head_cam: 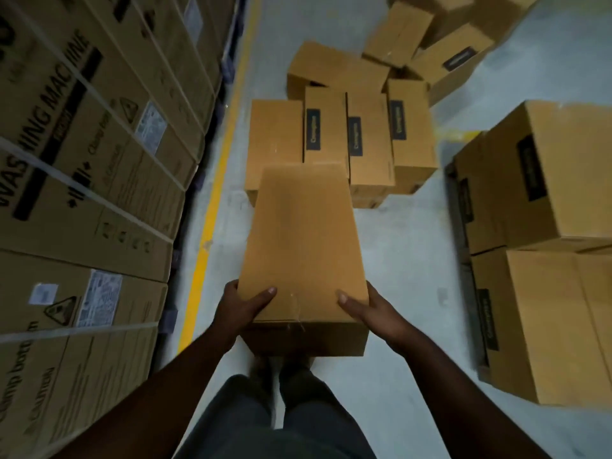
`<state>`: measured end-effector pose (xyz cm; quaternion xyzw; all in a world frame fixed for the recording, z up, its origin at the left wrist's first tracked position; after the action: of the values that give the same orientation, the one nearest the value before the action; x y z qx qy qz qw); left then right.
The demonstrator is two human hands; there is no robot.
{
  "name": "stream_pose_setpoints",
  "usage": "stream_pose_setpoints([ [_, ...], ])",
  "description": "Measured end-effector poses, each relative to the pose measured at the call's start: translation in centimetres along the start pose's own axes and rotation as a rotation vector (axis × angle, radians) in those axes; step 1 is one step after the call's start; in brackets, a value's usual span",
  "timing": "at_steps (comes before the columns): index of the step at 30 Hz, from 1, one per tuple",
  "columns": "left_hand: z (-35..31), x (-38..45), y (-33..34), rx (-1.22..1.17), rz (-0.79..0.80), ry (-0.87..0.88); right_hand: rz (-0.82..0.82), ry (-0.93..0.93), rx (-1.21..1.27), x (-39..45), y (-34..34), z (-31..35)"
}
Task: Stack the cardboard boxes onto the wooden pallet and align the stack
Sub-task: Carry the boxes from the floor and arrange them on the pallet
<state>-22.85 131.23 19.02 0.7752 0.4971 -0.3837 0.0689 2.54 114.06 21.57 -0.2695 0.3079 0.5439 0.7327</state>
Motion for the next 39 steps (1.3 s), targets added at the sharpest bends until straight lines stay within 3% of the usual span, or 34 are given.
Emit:
stream_pose_setpoints([
  [7,-0.3,-9.1,2.3,0.070,0.149,0.239,-0.259,-0.080,0.108,-13.3,-0.3,-4.3],
  [14,1.0,-18.4,3.7,0.092,0.209,0.320,-0.420,-0.159,0.231,-22.9,1.6,-10.0],
  [19,2.2,-25.5,8.3,0.136,0.286,0.348,-0.515,-0.186,0.301,-30.0,-0.9,-15.5],
  [23,3.3,-31.0,15.6,0.150,0.305,0.413,-0.565,-0.219,0.317,-36.0,-6.1,-21.2],
  [30,6.2,-43.7,34.4,0.238,0.381,0.452,-0.695,-0.241,0.356,-50.7,-19.0,-33.6],
  [39,5.0,-52.6,51.9,0.229,0.398,0.471,-0.751,-0.219,0.373,-59.0,-34.7,-40.9],
])
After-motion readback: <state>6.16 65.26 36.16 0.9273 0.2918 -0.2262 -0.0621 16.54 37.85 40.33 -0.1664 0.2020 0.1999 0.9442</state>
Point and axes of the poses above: each hand's wrist, its own x-axis towards the middle knuckle, its own y-axis out of the palm, z = x × y, the point moved 1 cm from there along x, towards the middle knuckle, and after that the axes turned 1 degree about y, right-handed, at the moved point
